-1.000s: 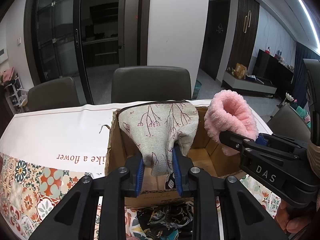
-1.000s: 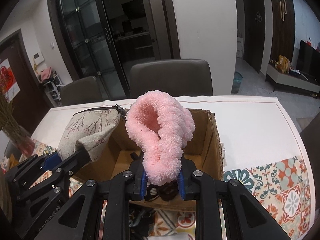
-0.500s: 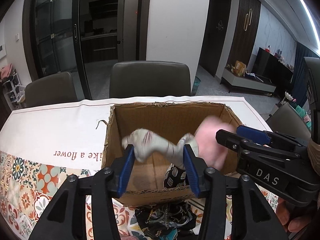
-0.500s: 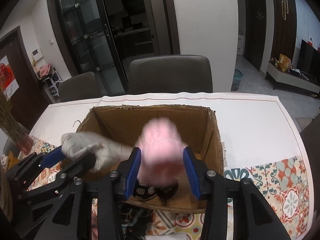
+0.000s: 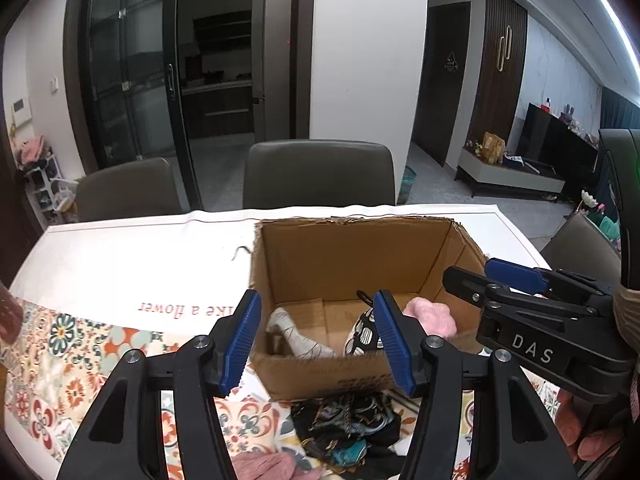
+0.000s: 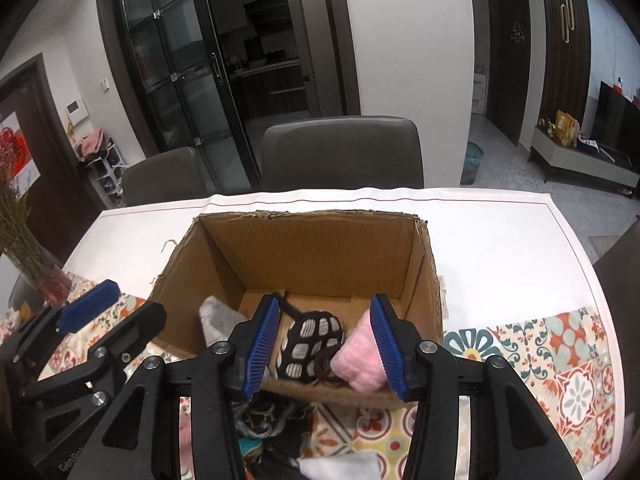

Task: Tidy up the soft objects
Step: 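Open both tools to drop the headband and pouch into the box, then withdraw both tools from the box toward the remaining cloths on the table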

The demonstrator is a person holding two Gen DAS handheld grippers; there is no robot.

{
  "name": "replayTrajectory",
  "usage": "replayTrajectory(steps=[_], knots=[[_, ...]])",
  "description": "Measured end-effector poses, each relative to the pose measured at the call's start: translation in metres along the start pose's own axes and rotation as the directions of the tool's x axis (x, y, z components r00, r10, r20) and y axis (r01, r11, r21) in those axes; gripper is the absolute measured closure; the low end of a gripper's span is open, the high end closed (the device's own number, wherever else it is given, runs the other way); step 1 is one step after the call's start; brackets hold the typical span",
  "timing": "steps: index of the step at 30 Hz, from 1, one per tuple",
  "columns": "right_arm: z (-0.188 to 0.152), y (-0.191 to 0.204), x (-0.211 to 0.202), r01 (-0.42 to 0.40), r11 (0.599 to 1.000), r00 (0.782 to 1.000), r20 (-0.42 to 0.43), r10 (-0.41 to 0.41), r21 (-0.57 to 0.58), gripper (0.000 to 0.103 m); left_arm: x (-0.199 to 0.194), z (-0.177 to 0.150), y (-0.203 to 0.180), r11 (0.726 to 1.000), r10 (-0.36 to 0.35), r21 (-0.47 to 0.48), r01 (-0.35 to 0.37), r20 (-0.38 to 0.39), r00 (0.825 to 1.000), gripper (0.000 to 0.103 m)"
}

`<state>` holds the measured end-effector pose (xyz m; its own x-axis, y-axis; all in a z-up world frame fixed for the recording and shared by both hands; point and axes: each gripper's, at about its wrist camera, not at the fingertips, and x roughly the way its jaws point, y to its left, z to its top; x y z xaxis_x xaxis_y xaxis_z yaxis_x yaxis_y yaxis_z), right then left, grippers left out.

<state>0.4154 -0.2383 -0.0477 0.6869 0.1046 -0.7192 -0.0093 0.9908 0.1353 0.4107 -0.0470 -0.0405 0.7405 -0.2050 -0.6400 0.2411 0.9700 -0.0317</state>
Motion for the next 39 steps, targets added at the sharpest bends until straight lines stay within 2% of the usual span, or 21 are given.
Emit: replayTrajectory(steps=[13,18,30,39], knots=[[-0.036,0.010,-0.032,0.024,1.000,0.999,-0.021,-0.024,-0.008,0.054,-0.043,-0.030,0.003,0.998,0.065,0.000,-0.065,0.004,0.998,0.033],[-0.054,0.014,-0.044,0.040,0.999,0.998,-0.037,-0.041,-0.015,0.054,-0.055,-0.045,0.006,0.996,0.085,-0.005,-0.085,-0.006,0.996,0.022],[-0.108,0.023,-0.052,0.054,0.998,0.990,-0.130,-0.057,-0.030,0.054,-0.073,-0.096,0.011,0.994,0.108,-0.016,-0.110,-0.096,0.990,0.019],[-0.142,0.025,-0.065,0.068,0.997,0.981,-0.183,-0.071,-0.021,0.054,-0.087,-0.121,0.007,0.994,0.111,0.002,-0.111,-0.127,0.986,0.013]])
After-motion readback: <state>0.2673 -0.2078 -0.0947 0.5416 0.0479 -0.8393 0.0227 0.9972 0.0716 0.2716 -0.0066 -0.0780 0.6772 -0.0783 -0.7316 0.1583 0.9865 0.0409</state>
